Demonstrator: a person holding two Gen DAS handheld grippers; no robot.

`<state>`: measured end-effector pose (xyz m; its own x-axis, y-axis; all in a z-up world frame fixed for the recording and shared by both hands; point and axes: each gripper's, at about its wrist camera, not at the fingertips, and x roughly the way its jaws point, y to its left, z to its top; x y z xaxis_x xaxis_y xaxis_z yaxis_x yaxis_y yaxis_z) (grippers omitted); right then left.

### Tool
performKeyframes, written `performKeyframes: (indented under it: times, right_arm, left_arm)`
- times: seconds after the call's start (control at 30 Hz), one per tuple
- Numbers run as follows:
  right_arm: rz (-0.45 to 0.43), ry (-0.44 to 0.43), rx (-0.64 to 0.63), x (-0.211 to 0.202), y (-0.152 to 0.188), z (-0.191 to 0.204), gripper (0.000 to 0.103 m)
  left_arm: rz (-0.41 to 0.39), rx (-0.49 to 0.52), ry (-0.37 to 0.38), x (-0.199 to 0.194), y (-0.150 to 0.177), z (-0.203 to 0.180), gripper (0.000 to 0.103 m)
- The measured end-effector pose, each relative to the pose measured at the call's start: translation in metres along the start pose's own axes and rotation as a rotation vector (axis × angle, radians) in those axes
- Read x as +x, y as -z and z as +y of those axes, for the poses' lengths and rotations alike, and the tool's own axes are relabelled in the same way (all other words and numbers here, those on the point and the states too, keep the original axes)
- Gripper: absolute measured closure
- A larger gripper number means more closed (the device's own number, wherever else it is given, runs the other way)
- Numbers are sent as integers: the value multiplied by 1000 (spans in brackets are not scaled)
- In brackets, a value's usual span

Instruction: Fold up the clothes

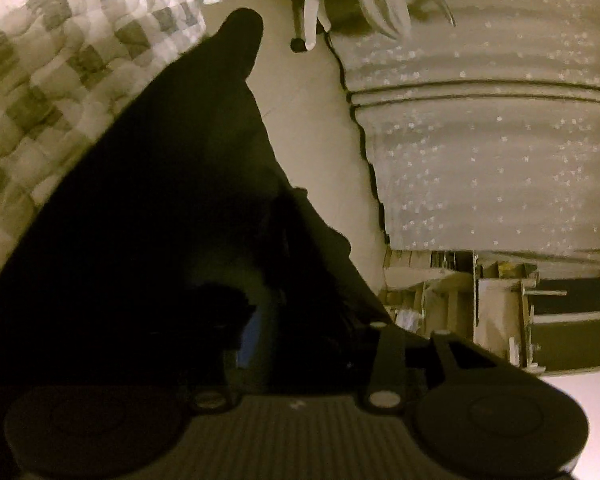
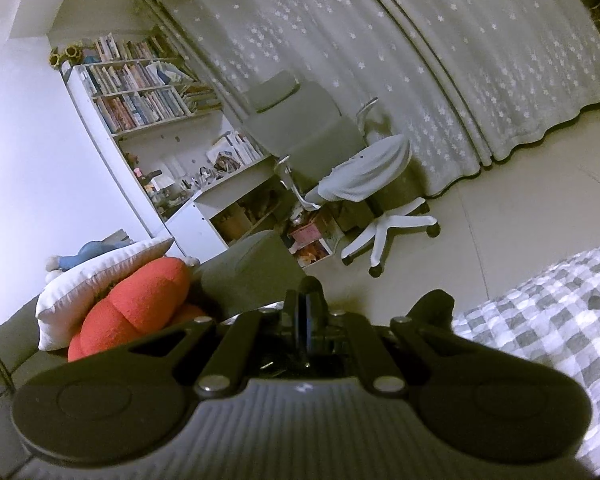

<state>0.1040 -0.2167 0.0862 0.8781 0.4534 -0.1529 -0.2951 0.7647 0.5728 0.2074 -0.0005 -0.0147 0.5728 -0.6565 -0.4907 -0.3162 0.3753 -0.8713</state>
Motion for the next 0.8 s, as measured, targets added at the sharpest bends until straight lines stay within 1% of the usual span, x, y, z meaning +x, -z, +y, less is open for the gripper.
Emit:
performKeyframes:
  times: [0.13,0.2,0.23,0.27,0.33,0.5,0.57,0.63,0.7,0.73,0.8]
  right_arm:
    - [-1,-8,20,0,1,0,99]
    - [0,-10,26,0,1,2,99]
    - [0,-10,27,0,0,3,99]
    - [-3,-8,23,-1,0,3,99]
    - [-7,-5,23,-2,-1,4,99]
    - [-16,1,31,-2,-2,1,99]
    - [-16,0,22,-2,-2,2,99]
    - [-14,-7,20,-2,-2,3,99]
    - [-11,-13,11,-2,-2,4,99]
    - [-8,-16,4,-2,-2,5,99]
    - [41,-31,-28,3,0,7,99]
  left_arm:
    - [-13,2,29,4,-2,-5,63]
    - [-34,46,37,6,-2,-11,79]
    - [-44,69,40,7,-2,-13,96]
    - [-52,78,45,6,-3,-14,101]
    - [-75,100,52,4,-6,-15,103]
    - [-130,163,39,-7,-15,-22,103]
    - [-154,214,22,-14,-17,-30,103]
    - [-191,284,21,-20,-16,-44,103]
    - [-211,301,25,-25,-21,-51,103]
    - [-222,308,25,-27,-24,-52,103]
    - [-250,333,18,-33,-27,-52,103]
